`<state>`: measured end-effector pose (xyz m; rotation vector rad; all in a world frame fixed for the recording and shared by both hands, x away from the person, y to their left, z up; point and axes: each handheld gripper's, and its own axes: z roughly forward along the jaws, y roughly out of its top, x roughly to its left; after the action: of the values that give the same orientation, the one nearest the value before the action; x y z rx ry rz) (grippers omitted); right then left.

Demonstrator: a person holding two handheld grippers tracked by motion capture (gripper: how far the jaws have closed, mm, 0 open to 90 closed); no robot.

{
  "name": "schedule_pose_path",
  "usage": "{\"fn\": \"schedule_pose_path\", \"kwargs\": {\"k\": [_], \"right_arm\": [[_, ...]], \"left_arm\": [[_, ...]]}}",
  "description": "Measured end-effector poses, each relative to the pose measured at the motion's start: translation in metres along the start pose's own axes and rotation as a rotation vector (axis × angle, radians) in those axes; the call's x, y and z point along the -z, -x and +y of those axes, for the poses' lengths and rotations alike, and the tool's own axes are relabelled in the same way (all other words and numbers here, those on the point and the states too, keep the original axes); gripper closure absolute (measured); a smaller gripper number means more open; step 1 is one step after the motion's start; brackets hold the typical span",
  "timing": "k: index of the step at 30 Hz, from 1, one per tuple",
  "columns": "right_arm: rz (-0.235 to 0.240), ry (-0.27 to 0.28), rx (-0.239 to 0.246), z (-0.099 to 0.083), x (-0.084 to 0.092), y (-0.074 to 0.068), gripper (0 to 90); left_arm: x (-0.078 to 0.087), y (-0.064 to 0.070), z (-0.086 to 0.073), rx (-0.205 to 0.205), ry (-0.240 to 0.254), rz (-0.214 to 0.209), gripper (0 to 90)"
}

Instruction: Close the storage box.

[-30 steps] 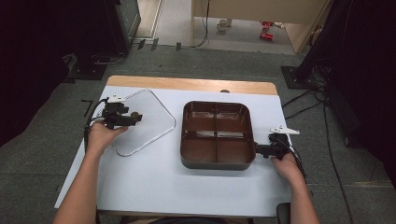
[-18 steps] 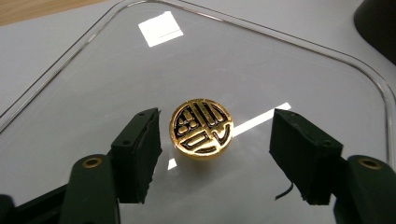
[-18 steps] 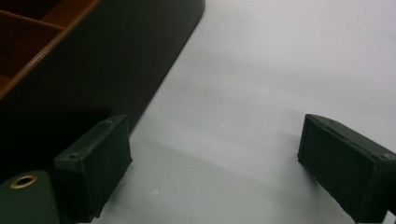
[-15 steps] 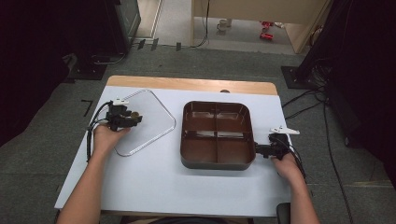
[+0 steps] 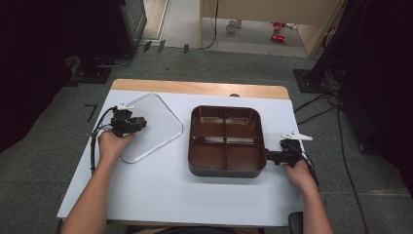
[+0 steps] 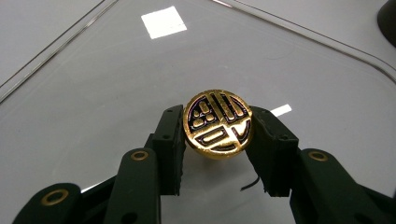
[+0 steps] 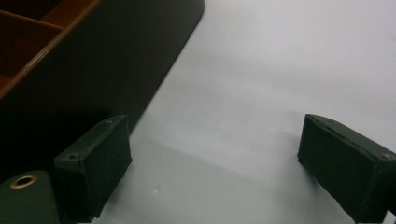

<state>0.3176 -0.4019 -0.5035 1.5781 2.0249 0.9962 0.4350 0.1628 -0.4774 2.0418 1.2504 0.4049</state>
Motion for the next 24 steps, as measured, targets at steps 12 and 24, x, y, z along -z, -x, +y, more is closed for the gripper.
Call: {"fn": "schedule_pose_path", "kwargs": {"k": [12,24], "right_arm": [[0.0,0.0,0.001,0.0,0.0,0.0,8.9],[0.0,0.0,0.0,0.0,0.0,0.0,8.9]], "left_arm": [[0.001,0.001,0.002,0.003,-0.007,0.006,59.4],[0.031,0.006,0.021,-0.017,0.049,-0.024,59.6]]}}
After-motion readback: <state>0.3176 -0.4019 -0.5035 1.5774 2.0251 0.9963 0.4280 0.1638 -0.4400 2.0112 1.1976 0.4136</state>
